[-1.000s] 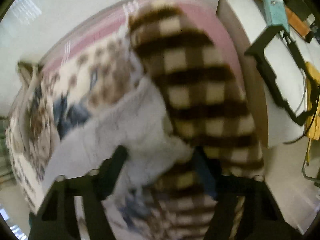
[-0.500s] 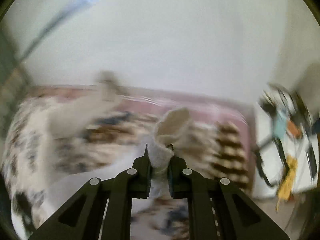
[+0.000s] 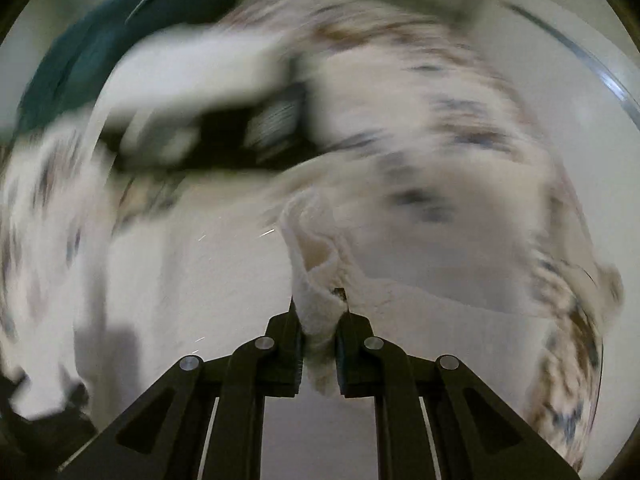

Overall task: Fold small clothes
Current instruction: 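Grasp a sweater sleeve cuff with the right gripper and lift it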

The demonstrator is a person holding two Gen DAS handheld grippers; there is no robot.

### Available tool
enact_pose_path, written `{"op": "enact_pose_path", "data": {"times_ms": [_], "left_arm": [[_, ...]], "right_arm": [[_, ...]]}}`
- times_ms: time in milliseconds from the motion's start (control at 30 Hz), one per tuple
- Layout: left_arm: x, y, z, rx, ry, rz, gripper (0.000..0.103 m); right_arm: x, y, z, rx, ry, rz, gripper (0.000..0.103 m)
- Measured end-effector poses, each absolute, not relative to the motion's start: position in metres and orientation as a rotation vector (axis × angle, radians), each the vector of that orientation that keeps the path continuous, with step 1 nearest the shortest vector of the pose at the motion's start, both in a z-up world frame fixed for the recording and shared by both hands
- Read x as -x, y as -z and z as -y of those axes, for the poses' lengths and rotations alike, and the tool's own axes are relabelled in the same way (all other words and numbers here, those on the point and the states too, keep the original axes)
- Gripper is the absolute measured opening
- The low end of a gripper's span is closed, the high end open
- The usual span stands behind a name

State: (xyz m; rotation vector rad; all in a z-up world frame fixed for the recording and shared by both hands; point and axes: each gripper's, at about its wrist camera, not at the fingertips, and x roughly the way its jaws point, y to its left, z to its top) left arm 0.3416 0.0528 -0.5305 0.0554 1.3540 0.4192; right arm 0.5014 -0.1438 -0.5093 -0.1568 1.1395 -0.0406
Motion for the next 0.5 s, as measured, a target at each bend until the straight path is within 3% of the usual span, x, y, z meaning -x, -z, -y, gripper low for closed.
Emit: {"op": "enact_pose_path", "data": {"times_ms": [133,400,433,500], "left_arm": [[-0.335,0.534,-0.079,-0.033,-0.459,-1.359,0.103],[-0.329,0.538,-0.118,0.03,-0.495,-1.369,0.103],[-0.328,0.535,-0.123,0.042,-0.496,-1.367,0.103],[-0.323,0.528,-0.131,0.071,-0.492,-1.361,0.103]], "right_arm": [[-0.49,0.558,0.061,0.293,-0.056,-1.146,0.012],[-0.476,0.569,0.006,0.36,-0.124,-1.182,0.014],[-0.477,0.57,0.011,0.333,-0.125,-1.223,0.016],[-0.482,0.574,0.031,0.178,-0.154,-1.327,0.031]]}}
